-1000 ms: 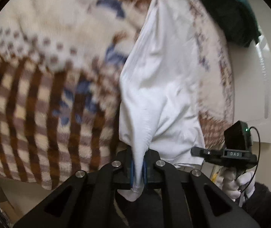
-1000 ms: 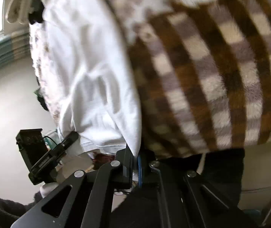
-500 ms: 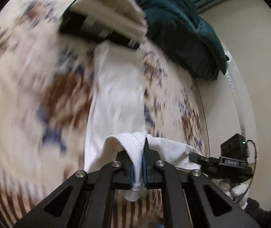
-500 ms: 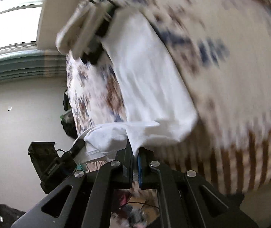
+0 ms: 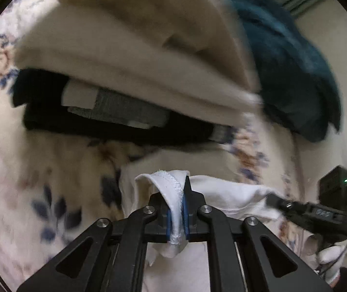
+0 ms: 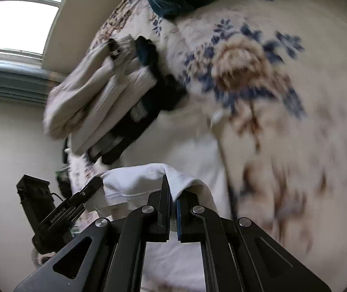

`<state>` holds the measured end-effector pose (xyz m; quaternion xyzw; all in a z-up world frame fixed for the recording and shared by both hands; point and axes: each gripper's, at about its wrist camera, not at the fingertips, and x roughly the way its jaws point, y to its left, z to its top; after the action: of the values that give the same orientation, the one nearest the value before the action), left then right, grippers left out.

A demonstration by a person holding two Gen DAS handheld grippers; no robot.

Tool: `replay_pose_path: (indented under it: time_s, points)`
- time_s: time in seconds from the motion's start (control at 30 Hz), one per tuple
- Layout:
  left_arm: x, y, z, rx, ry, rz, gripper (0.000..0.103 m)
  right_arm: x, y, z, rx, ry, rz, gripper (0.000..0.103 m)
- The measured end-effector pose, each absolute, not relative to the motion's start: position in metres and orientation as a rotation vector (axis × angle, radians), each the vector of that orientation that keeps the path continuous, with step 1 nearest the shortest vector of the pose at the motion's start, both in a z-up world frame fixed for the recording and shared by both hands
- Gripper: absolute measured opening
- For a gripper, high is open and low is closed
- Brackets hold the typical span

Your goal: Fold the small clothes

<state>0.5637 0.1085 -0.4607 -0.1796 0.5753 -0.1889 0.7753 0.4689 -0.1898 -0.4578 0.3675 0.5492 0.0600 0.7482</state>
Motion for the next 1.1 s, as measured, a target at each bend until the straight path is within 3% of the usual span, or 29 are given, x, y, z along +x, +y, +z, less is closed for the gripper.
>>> replay_pose_path:
  time_s: [0.13,0.17,0.23,0.27,0.3,0.47,0.7,0.83,1.03,1.07,1.1]
  points:
    - [0.582,0.119,-0.49,-0.451,1.337,-0.336,0.013,0.516,-0.19,-0.486,0.811,1.28,0.132,0.006]
    - [0.577,0.123,-0.487,-0.458,1.331,-0.339,0.024,0.52,-0.189,-0.49,0.819,1.302,0.149,0.013]
    - [0.556,0.133,-0.475,-0.476,1.308,-0.343,0.056,0.514,-0.189,-0.485,0.827,1.277,0.169,0.047]
    - [0.545,0.139,-0.47,-0.49,1.297,-0.341,0.084,0.504,-0.189,-0.479,0.83,1.261,0.183,0.07]
    - [0.533,0.144,-0.464,-0.507,1.289,-0.341,0.09,0.495,-0.19,-0.474,0.839,1.247,0.195,0.077]
    - [0.446,0.176,-0.454,-0.567,1.302,-0.22,0.09,0.436,-0.192,-0.473,0.815,1.29,0.195,0.077]
    - [0.322,0.187,-0.506,-1.095,1.378,-0.073,0.09,0.38,-0.198,-0.511,0.852,1.398,0.121,0.077]
    - [0.31,0.155,-0.535,-1.273,1.342,-0.101,0.09,0.358,-0.217,-0.511,0.898,1.388,0.072,0.077]
    - [0.332,0.127,-0.539,-1.189,1.218,-0.024,0.088,0.341,-0.241,-0.51,0.882,1.397,0.0,0.077]
    - [0.331,0.127,-0.537,-1.185,1.179,-0.011,0.074,0.34,-0.244,-0.509,0.873,1.401,-0.005,0.077]
    - [0.332,0.127,-0.533,-1.159,1.157,0.001,0.04,0.34,-0.245,-0.51,0.868,1.405,-0.005,0.077]
